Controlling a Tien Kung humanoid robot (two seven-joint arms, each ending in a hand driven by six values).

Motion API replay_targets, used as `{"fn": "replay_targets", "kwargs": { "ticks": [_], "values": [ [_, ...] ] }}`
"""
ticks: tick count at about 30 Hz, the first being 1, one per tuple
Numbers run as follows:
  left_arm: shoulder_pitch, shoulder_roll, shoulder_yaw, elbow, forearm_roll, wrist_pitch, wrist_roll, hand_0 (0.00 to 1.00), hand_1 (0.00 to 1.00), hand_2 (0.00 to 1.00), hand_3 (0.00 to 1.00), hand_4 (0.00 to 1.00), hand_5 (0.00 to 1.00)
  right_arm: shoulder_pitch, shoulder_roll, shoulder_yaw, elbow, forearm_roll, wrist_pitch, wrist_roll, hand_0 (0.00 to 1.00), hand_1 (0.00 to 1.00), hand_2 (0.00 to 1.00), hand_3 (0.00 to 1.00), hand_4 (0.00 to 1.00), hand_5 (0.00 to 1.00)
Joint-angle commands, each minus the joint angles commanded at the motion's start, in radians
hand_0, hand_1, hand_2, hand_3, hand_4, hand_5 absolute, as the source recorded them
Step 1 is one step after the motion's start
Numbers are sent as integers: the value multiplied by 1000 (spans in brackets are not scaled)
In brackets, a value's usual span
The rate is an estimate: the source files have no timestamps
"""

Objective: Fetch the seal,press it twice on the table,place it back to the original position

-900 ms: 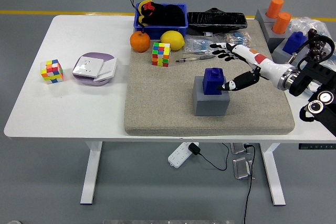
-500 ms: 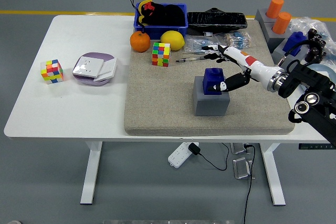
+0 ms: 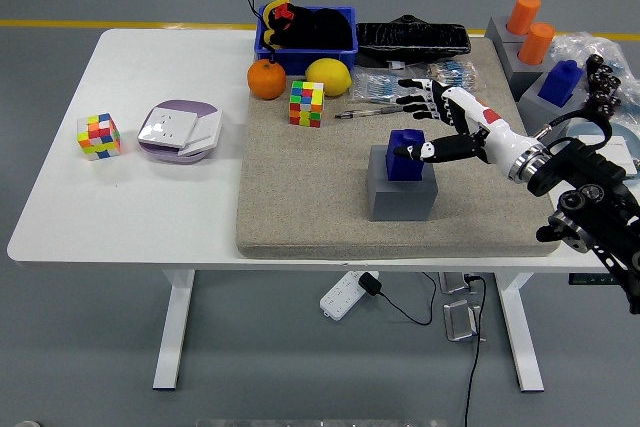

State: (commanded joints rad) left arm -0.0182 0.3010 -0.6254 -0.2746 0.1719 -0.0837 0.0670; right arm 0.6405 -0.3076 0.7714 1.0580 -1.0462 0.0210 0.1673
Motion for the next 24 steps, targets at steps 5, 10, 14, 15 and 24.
{"fn": "replay_targets", "kwargs": {
  "ticks": [5, 10, 14, 15, 24],
  "values": [
    [3, -3, 4, 1, -3, -1, 1, 862, 832, 823, 839, 835, 504, -16, 7, -9, -7, 0, -7, 7, 788, 765, 766, 873, 998, 36],
    [1, -5, 0, -2, 4, 0, 0, 862, 833, 823, 839, 835, 504, -26, 13, -26, -15, 6, -19, 19, 787, 754, 754, 859, 998, 11],
    [2, -5, -4, -3, 7, 1, -1, 862, 833, 823, 839, 835, 504, -33, 15, -37, -20, 10, -31, 25, 787, 754, 754, 859, 998, 11],
    [2, -5, -2, -3, 6, 0, -1, 862, 833, 822, 839, 835, 503, -35, 15, -41, -20, 12, -34, 26, 760, 716, 725, 832, 981, 2],
    [0, -6, 1, -2, 3, -1, 0, 862, 833, 823, 839, 836, 503, -39, 16, -61, -23, 28, -78, 47, 712, 651, 668, 768, 902, 2]
  ]
}}
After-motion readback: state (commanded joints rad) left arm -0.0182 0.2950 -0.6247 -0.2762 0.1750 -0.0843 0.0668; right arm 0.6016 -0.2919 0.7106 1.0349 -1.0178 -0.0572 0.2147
